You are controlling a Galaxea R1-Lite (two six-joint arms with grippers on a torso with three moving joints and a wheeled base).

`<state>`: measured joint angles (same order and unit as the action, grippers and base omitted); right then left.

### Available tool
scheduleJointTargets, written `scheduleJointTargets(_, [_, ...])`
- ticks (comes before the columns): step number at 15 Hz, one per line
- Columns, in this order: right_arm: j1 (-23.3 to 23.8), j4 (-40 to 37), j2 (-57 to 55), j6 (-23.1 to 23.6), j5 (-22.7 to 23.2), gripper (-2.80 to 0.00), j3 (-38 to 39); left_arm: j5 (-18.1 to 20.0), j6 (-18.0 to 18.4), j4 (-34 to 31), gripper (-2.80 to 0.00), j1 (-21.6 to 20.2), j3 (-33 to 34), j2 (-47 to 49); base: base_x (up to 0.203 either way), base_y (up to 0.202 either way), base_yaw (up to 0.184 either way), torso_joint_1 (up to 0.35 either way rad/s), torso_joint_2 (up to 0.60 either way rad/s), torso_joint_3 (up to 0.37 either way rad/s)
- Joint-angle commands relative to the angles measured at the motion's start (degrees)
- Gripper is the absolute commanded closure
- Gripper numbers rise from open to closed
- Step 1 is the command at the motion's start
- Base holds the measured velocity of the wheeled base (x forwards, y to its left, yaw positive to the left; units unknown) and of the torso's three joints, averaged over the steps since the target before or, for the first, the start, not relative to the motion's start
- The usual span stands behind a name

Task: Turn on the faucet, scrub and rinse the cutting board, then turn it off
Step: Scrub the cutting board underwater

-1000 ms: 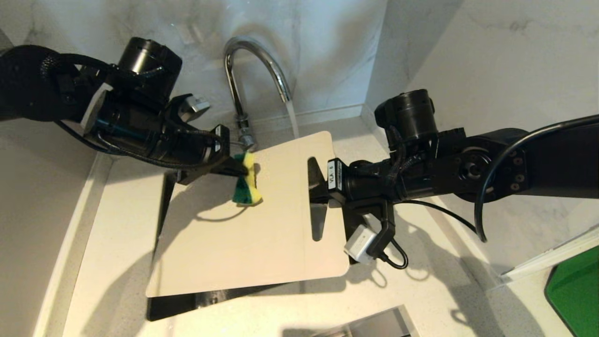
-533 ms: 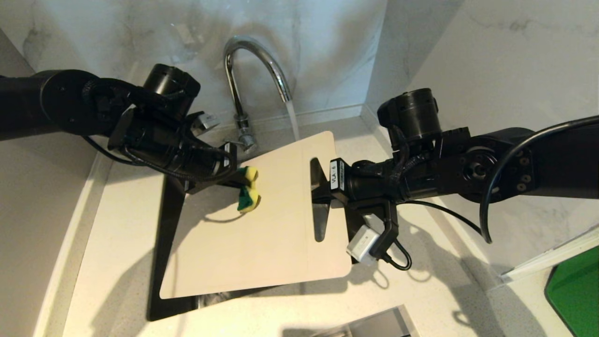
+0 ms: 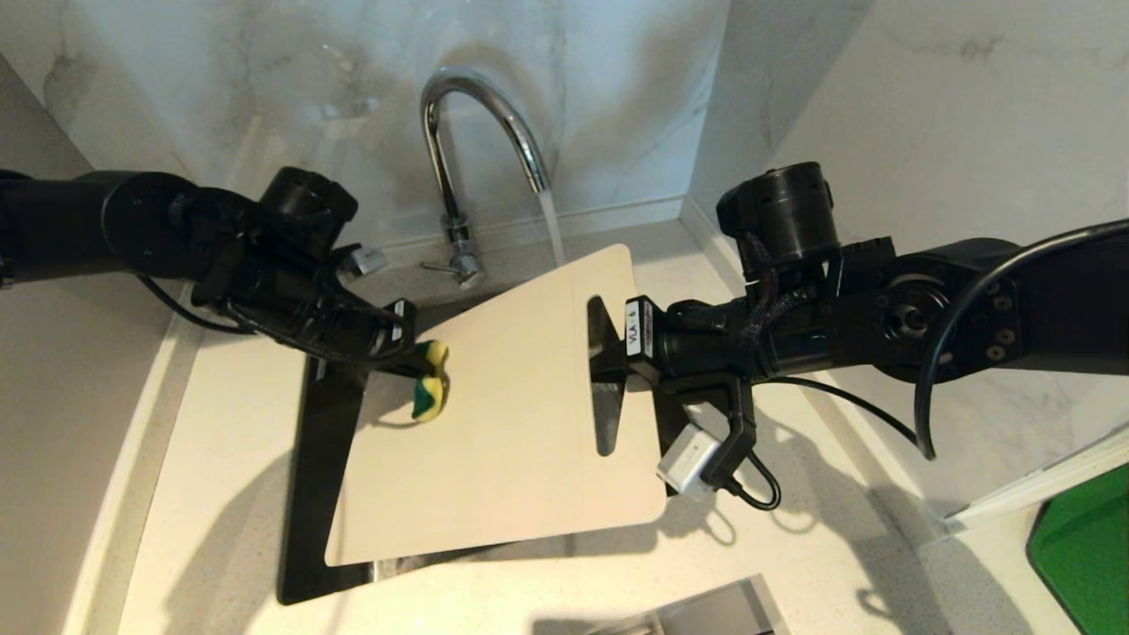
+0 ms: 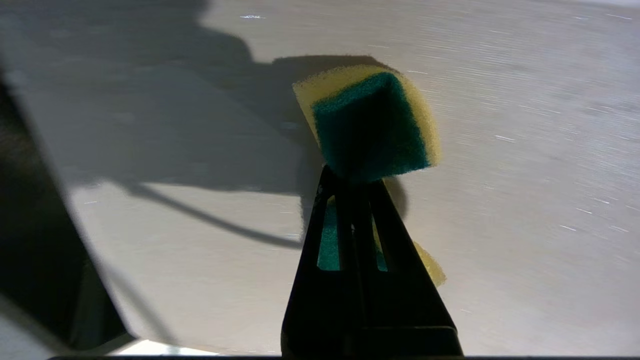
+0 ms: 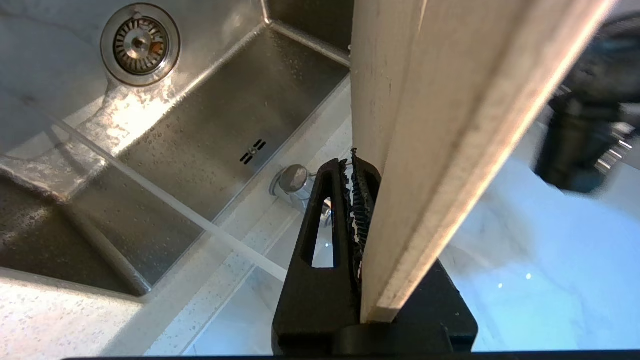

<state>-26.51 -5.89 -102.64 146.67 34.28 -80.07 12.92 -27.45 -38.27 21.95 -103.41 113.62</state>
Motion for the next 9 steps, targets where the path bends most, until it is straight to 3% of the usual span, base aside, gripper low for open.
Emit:
scheduleJointTargets(1, [-0.03,0.0,0.75,0.77,0.29,0.0,0.09,-0.02,0.58,0.08,0.0,-1.5,3.73,-0.15,0.0,0.0,0.0,0.0,0.0,0.0])
scheduleJointTargets(9, [0.06,0.0,1.66,0.02,0.44,0.0,0.27,0.18,3.56,8.22,0.0,-9.49,16.94,-0.44,0.0,0.0,0.0,0.0,0.0,0.0])
